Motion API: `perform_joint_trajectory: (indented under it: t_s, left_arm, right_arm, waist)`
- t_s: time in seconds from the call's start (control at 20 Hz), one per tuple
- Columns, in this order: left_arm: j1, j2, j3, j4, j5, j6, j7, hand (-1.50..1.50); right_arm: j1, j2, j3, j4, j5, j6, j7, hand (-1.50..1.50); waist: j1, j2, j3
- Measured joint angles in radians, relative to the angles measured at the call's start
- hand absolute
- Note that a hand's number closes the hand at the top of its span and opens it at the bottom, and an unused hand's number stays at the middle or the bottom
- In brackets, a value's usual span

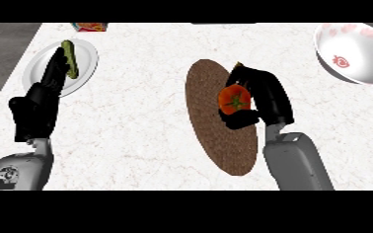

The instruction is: Pick the tomato from the placemat and place it in the bowl

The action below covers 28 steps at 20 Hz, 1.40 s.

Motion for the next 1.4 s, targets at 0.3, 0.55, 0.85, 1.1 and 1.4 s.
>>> perform_joint_trajectory:
  t_s: [0.3, 0.55, 0.85, 1.1, 1.4]
  left_arm:
    - [0.022, -0.015, -0.008, -0.029, -0.011, 0.000, 0.003, 0.00]
    - [-0.003, -0.022, -0.005, -0.012, -0.018, -0.004, 0.002, 0.00]
    - [-0.014, -0.036, -0.008, -0.004, -0.026, -0.006, 0.002, 0.00]
    - [-0.018, -0.045, -0.012, -0.003, -0.034, -0.007, -0.012, 0.00]
    - [-0.028, -0.054, -0.024, -0.018, -0.043, -0.010, 0.006, 0.00]
  right_arm:
    - [-0.022, -0.039, -0.087, -0.161, 0.044, 0.004, 0.167, 1.50]
    - [-0.060, -0.125, -0.254, -0.107, -0.038, -0.021, 0.109, 1.50]
    - [-0.144, -0.233, -0.436, 0.110, -0.125, -0.108, -0.038, 1.50]
    - [-0.235, -0.343, -0.554, 0.361, -0.177, -0.183, -0.207, 1.50]
    - [-0.290, -0.477, -0.627, 0.667, -0.138, -0.319, -0.412, 1.50]
  waist:
    - [0.008, 0.005, 0.001]
    - [0.014, 0.010, 0.002]
    - [0.023, 0.014, 0.002]
    - [0.033, 0.017, 0.002]
    - [0.048, 0.024, 0.004]
